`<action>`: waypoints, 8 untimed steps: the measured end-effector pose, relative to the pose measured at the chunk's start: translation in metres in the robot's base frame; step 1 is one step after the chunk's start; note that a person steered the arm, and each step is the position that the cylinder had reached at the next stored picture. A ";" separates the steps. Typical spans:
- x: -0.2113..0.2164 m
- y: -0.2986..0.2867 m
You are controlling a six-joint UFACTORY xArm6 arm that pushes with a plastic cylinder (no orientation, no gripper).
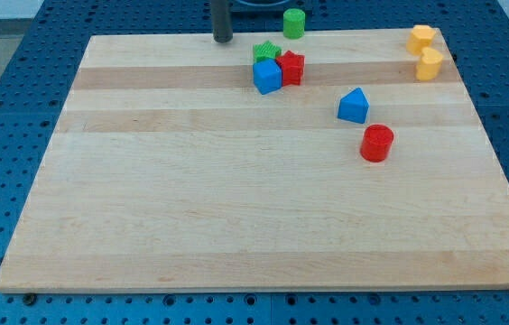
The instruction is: Move your arm to the center
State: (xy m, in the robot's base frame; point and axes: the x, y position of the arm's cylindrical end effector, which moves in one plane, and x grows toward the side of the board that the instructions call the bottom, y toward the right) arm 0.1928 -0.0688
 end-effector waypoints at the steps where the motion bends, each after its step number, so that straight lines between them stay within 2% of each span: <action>1: 0.003 0.001; 2: 0.062 -0.061; 3: 0.145 -0.121; 4: 0.228 -0.134; 5: 0.210 -0.117; 7: 0.018 0.014; 8: -0.001 0.025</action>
State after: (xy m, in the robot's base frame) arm 0.1920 -0.0442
